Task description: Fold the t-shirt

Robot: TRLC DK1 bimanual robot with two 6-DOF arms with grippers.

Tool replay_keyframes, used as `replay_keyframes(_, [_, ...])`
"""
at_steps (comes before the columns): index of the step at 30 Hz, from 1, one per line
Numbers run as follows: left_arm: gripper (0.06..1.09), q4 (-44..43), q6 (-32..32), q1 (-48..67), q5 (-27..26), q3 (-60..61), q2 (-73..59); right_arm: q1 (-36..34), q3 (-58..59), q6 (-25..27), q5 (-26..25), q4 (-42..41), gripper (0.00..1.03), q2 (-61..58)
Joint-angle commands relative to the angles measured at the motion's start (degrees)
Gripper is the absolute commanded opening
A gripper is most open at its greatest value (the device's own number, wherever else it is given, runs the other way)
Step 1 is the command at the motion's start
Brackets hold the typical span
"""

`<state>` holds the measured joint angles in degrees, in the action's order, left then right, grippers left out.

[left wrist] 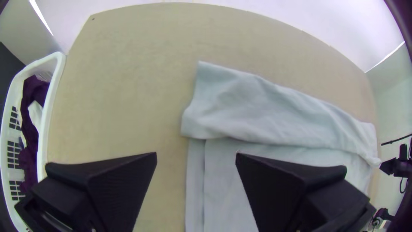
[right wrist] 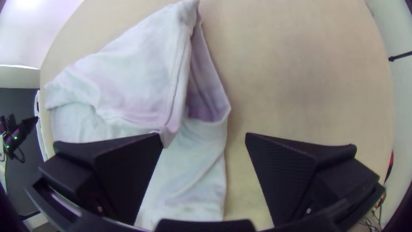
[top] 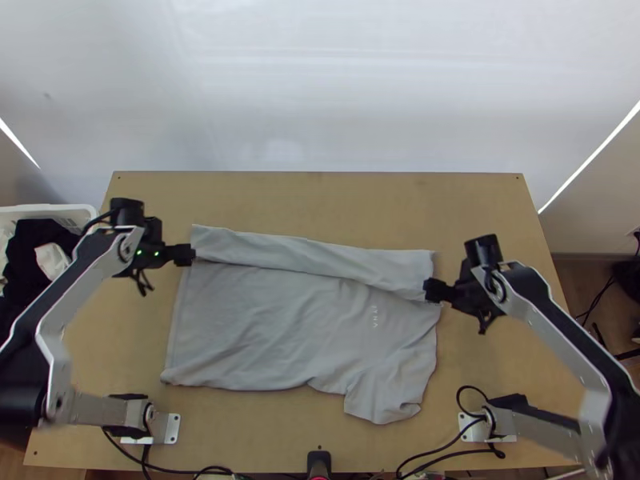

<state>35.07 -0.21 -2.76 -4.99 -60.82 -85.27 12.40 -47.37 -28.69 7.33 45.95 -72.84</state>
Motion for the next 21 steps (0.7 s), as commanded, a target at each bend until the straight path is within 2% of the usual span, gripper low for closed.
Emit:
replay_keyframes(1, [1.03,5.1,3.37,-1.37,-0.98,4.04,13.56,3.24,2.46,-9.46,4.62,14.25,0.95,13.95])
replay_keyframes(5, [1.03,4.92,3.2,-1.54,-1.51,5.18,16.81,3.68,3.43,-11.57,6.11,18.38,0.95,14.57])
replay_keyframes(8, [1.03,5.01,2.49,-0.75,-1.6,5.18,16.98,11.41,2.46,-13.06,5.76,20.93,0.95,15.01])
replay_keyframes(12, [1.03,5.01,1.88,0.04,-1.6,5.18,17.95,12.38,5.1,-14.38,4.88,23.3,0.93,14.65])
replay_keyframes(15, [1.03,5.01,1.35,0.04,-1.51,5.09,18.13,12.47,7.21,-17.1,9.63,23.22,0.87,15.71])
replay_keyframes(17, [1.03,5.01,1.26,0.04,-1.51,5.18,18.13,12.47,7.56,-17.28,10.77,23.13,0.86,15.53])
replay_keyframes(21, [1.03,4.66,0.82,0.13,-1.51,5.36,17.95,13.26,8.62,-16.4,10.77,22.34,0.63,14.57])
